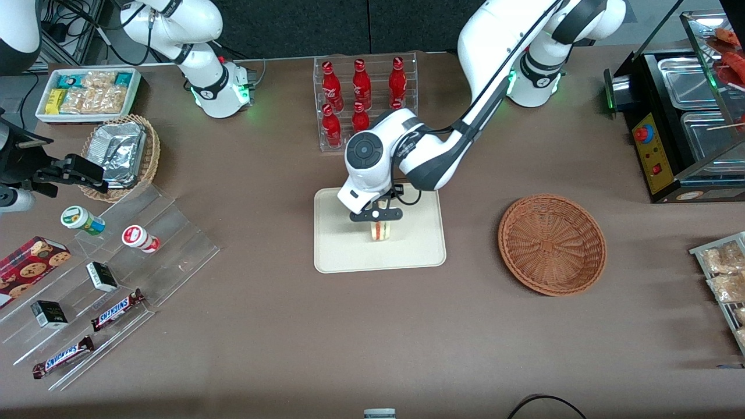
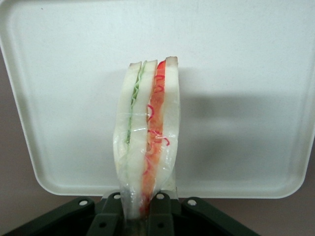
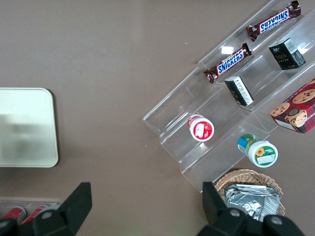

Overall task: Place sandwich from basket to tray
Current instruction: 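Lower the sandwich onto the tray and open the left gripper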

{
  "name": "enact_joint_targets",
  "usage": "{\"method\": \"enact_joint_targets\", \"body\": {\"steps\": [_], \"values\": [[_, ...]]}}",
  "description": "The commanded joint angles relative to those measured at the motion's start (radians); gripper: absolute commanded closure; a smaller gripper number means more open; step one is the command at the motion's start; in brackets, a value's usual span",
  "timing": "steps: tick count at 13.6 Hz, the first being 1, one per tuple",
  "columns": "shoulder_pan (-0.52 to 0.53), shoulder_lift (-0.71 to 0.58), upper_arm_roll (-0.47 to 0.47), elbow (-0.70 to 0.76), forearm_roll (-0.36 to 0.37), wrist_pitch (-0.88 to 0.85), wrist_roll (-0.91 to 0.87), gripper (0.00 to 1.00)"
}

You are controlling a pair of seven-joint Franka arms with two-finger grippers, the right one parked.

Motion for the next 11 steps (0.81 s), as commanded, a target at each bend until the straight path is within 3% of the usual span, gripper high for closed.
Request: {"method": "enact_joint_targets", "body": {"steps": [1, 6, 8, 9, 11], "values": [[-0.022, 0.034, 0.014, 0.04, 0.037, 0.013, -0.053, 0.91], [-0.022, 0.069, 0.016, 0.043, 0.041, 0.05, -0.053, 0.9], [-0.022, 0.09, 0.014, 0.042, 0.087, 0.076, -0.059, 0.83], [-0.024, 0.094, 0.014, 0.042, 0.095, 0.078, -0.061, 0.74], [-0.026, 0.094, 0.014, 0.042, 0.097, 0.075, -0.05, 0.0]]}}
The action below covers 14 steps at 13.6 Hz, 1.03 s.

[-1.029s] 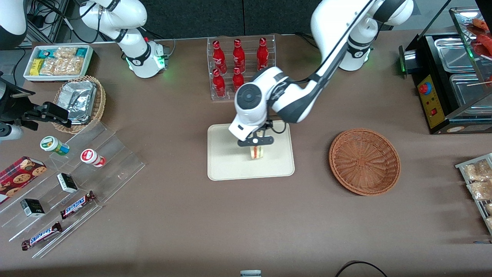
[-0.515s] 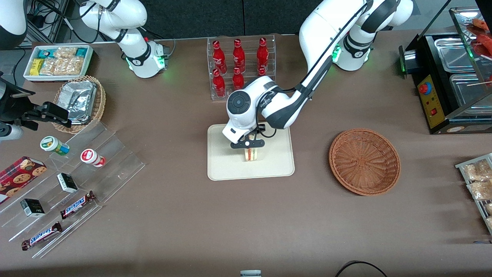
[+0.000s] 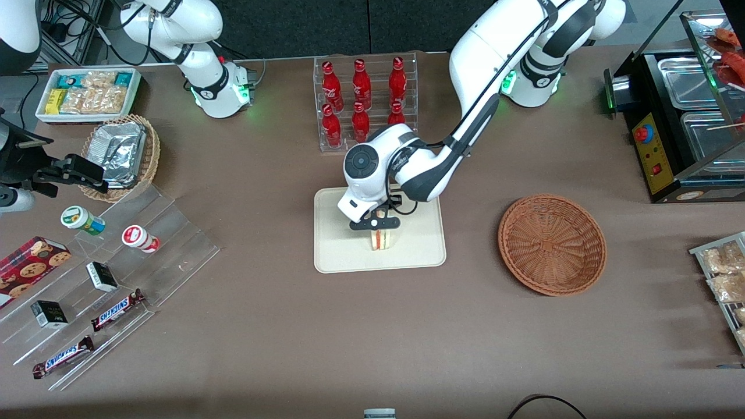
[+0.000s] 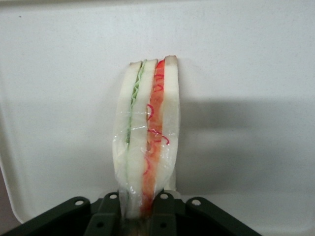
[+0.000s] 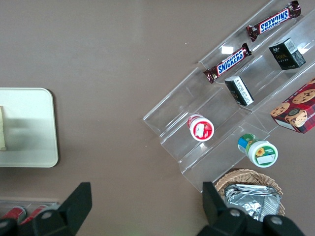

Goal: Place sandwich from basket to tray

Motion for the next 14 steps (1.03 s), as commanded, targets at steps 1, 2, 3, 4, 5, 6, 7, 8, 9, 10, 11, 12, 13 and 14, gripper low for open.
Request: {"method": "enact_joint_targets", "body": {"steps": [1, 2, 3, 4, 5, 6, 7, 8, 9, 10, 11, 12, 13, 14], "values": [[-0.019, 0.01, 0.012, 0.036, 0.024, -0.012, -0.017, 0.0], [-0.019, 0.004, 0.013, 0.036, 0.022, -0.018, -0.021, 0.0], [-0.015, -0.007, 0.013, 0.036, 0.022, -0.024, -0.027, 0.0], [-0.012, -0.036, 0.013, 0.036, 0.013, -0.047, -0.028, 0.0], [-0.01, -0.065, 0.013, 0.036, 0.01, -0.089, -0.031, 0.0], [-0.008, -0.093, 0.013, 0.037, 0.009, -0.124, -0.033, 0.0], [0.007, -0.132, 0.013, 0.036, 0.001, -0.15, -0.045, 0.0], [0.034, -0.178, 0.013, 0.034, -0.025, -0.175, -0.071, 0.0], [0.063, -0.226, 0.013, 0.03, -0.04, -0.214, -0.073, 0.0], [0.089, -0.269, 0.013, 0.029, -0.045, -0.279, -0.068, 0.0], [0.105, -0.312, 0.013, 0.028, -0.045, -0.338, -0.07, 0.0], [0.125, -0.349, 0.015, 0.028, -0.045, -0.382, -0.067, 0.0], [0.169, -0.393, 0.013, 0.025, -0.045, -0.426, -0.056, 0.0], [0.217, -0.431, 0.01, 0.023, -0.047, -0.463, -0.024, 0.0]]}}
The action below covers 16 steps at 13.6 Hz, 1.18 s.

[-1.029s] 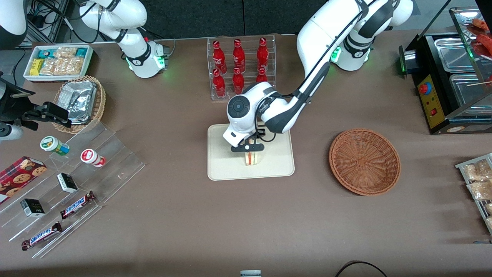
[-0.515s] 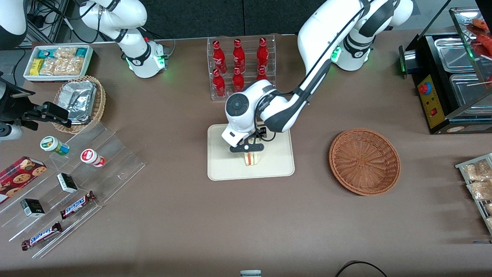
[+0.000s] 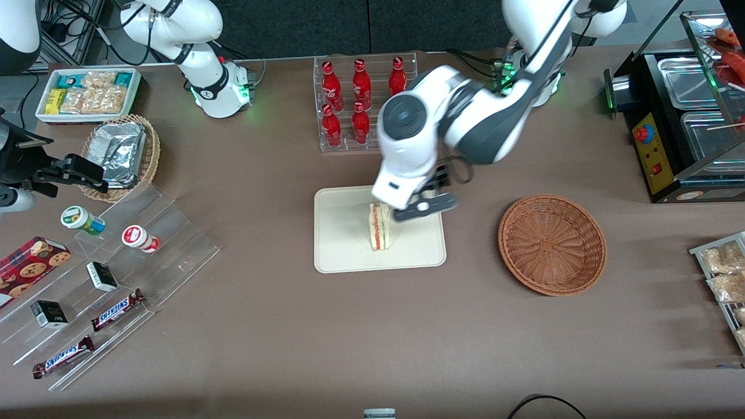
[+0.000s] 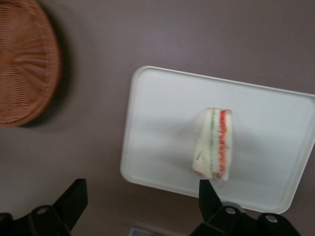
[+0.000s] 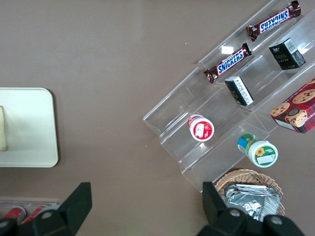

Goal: Place sandwich from basket to tray

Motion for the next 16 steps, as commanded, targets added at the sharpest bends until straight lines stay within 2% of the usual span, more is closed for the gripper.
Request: {"method": "enact_joint_targets", "body": {"steps": [1, 6, 11, 13, 16], "values": [[0.098, -0.122, -0.005, -0.043, -0.026, -0.097, 0.072, 0.0], [0.302, -0.287, -0.003, -0.046, -0.091, -0.261, 0.327, 0.0], [0.489, -0.363, -0.008, -0.07, -0.099, -0.341, 0.596, 0.0], [0.522, -0.396, 0.006, -0.081, -0.113, -0.379, 0.723, 0.0], [0.511, -0.431, 0.095, -0.101, -0.131, -0.399, 0.832, 0.0]]}}
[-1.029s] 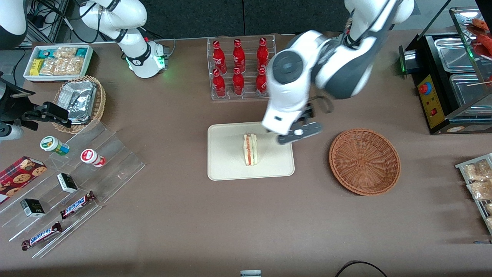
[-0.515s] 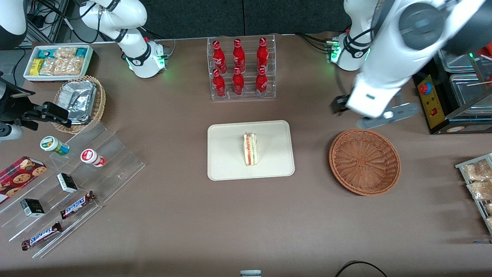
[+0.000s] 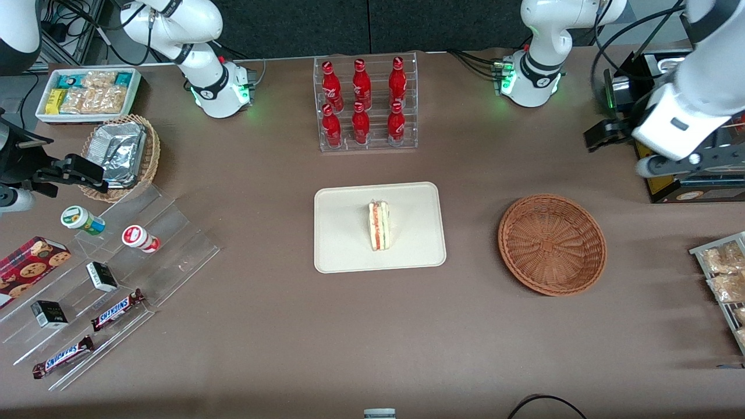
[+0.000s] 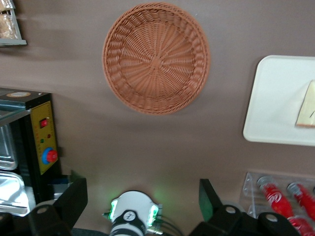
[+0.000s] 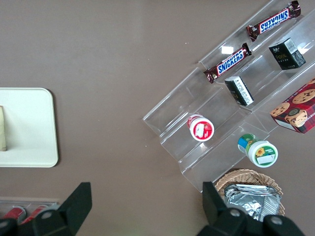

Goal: Place sandwich from basket to tray

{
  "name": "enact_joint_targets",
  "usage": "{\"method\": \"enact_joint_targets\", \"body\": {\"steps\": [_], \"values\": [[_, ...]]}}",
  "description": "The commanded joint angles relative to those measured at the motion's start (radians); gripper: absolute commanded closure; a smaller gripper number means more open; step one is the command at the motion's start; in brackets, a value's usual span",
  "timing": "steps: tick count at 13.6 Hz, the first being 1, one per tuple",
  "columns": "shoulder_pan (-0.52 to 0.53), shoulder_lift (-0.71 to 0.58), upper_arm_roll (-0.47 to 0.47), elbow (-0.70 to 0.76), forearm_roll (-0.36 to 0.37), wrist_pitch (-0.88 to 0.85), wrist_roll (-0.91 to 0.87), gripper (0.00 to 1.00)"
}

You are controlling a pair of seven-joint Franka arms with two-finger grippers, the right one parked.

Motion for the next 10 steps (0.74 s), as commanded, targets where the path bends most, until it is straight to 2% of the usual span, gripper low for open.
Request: {"method": "enact_joint_targets", "body": {"steps": [1, 2, 6, 10], "values": [[0.004, -0.057, 0.045, -0.049, -0.026, -0.006, 0.096, 0.0], [0.004, -0.056, 0.074, -0.049, -0.029, -0.006, 0.133, 0.01], [0.013, -0.051, 0.088, -0.038, -0.026, -0.011, 0.231, 0.0], [-0.007, -0.034, 0.086, -0.01, -0.011, -0.012, 0.238, 0.0]]}}
